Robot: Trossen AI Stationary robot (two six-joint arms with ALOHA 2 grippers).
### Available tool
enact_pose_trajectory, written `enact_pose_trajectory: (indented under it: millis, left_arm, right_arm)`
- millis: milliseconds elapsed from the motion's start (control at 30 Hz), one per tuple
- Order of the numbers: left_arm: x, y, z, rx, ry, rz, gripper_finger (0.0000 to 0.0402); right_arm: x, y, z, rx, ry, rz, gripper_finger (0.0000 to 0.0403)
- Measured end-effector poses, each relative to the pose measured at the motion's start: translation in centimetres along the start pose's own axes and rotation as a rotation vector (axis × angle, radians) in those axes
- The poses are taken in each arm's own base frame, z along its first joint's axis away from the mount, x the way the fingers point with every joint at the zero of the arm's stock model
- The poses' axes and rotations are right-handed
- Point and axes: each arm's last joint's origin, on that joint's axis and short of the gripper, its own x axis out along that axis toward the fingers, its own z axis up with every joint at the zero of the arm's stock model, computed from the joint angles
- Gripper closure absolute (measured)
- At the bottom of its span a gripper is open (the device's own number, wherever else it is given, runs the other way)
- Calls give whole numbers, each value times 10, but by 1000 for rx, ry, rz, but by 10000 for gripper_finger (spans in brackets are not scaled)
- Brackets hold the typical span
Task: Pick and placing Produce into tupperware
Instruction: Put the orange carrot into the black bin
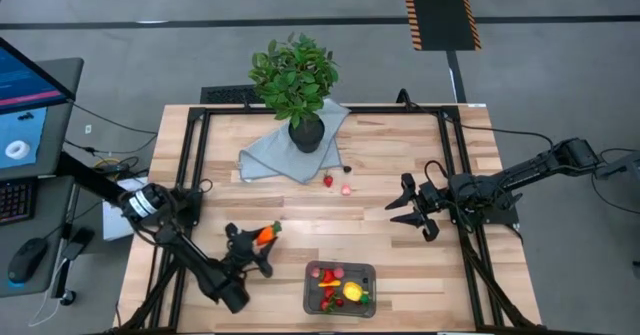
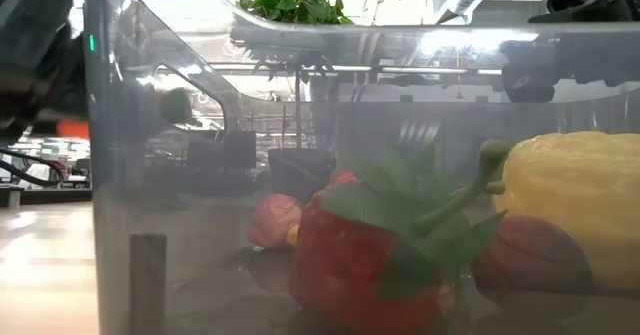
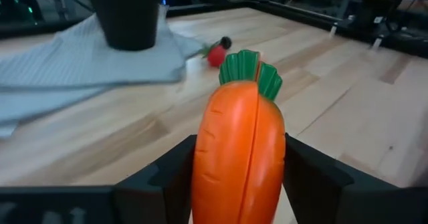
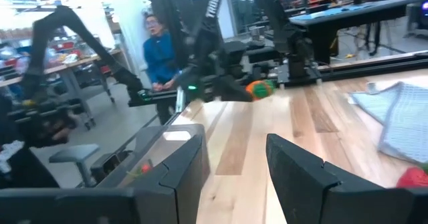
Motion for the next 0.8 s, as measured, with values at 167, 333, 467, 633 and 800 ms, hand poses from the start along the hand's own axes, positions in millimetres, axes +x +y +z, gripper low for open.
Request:
enact_pose_trajectory:
  millis: [167,333,467,633,800]
  left_arm:
    - [4,-42,27,121,26,3,232]
    - [2,-83,59,220,30,-36,236]
    - [5,-106,78,286,51,-82,232]
    - [23,-132,90,316,194,-261,231]
    - [30,-147,99,283,225,-418,231]
  right_arm:
    - [0,0,0,0,0,-4,218]
    - [0,0,0,0,0,-4,216]
    - [0,0,-1,1,11,-6,216]
    - [0,0,-2,2,21,-7,218]
    - [0,0,-2,11,22,-7,216]
